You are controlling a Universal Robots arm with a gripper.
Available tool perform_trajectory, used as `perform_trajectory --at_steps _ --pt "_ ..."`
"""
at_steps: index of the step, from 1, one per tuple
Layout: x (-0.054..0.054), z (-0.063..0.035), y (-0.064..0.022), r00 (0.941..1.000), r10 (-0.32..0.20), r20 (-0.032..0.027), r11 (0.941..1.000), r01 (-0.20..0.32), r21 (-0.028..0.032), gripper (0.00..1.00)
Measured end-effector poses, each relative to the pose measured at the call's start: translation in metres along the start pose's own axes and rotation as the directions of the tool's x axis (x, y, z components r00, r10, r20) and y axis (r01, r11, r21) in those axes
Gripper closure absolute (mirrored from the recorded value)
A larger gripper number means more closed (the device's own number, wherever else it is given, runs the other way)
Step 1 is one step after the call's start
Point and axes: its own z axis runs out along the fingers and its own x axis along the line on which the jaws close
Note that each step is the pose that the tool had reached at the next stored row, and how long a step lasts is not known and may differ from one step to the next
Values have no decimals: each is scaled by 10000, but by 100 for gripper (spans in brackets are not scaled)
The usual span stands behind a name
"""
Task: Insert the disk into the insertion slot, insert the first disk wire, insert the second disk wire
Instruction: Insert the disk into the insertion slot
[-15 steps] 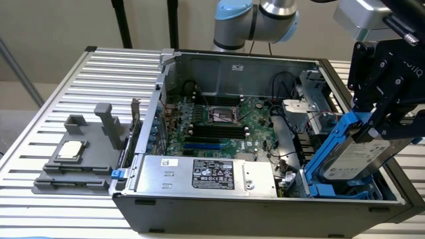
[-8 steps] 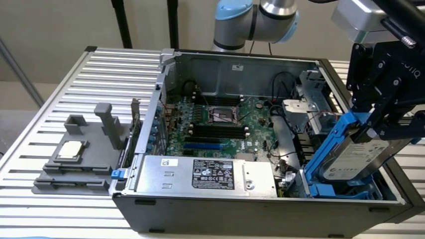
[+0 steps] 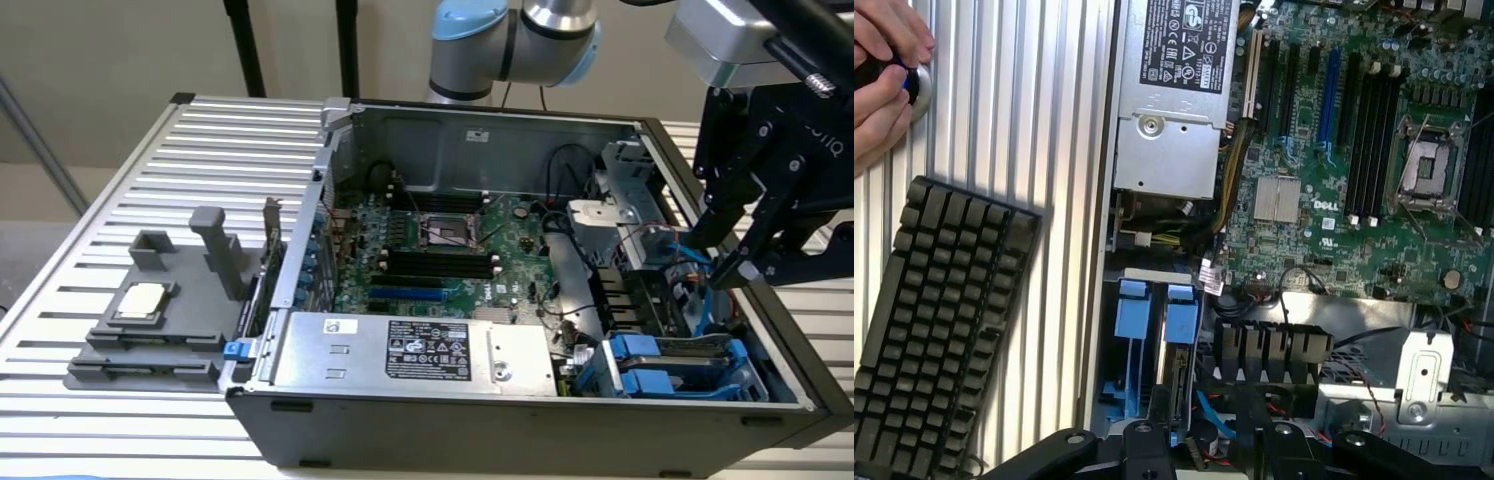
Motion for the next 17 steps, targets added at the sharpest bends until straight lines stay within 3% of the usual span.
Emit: perform_trajectory --at_steps 12,14,17 --pt "5 7 -66 10000 -2 4 10000 2 0 60" --pt "5 7 -70 10000 -2 3 10000 2 0 63" --pt "6 7 -70 10000 -1 3 10000 1 0 76"
